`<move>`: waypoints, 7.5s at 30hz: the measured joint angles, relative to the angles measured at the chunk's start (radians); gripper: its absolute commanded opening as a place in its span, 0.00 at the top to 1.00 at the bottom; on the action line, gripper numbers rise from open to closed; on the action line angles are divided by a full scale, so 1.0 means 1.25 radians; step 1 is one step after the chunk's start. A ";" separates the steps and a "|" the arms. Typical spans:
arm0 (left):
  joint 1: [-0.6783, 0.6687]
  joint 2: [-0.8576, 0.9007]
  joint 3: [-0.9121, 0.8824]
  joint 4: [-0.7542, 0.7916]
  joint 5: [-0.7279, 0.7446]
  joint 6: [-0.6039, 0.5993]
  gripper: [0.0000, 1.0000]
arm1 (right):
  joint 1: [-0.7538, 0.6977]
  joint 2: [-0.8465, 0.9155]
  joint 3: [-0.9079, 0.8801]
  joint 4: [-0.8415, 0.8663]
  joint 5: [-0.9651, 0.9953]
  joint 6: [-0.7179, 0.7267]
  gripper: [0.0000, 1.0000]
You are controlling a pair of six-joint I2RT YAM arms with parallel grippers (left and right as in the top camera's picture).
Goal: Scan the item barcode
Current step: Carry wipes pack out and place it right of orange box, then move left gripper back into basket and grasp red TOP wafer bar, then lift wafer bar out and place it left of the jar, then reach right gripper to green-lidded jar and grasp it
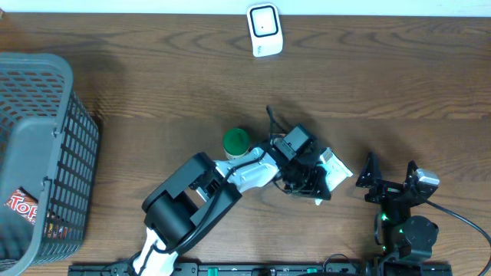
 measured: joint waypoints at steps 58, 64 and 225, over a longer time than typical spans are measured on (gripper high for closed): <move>1.372 -0.410 0.097 -0.795 -1.016 0.221 0.09 | 0.000 0.000 0.000 0.000 0.000 0.000 0.01; 1.372 -0.352 0.079 -0.725 -1.016 0.260 0.10 | 0.000 0.000 0.000 0.000 0.000 0.000 0.01; 0.489 -1.137 0.282 -0.297 -1.463 0.620 0.11 | 0.145 0.495 0.604 -0.466 -0.341 0.180 0.01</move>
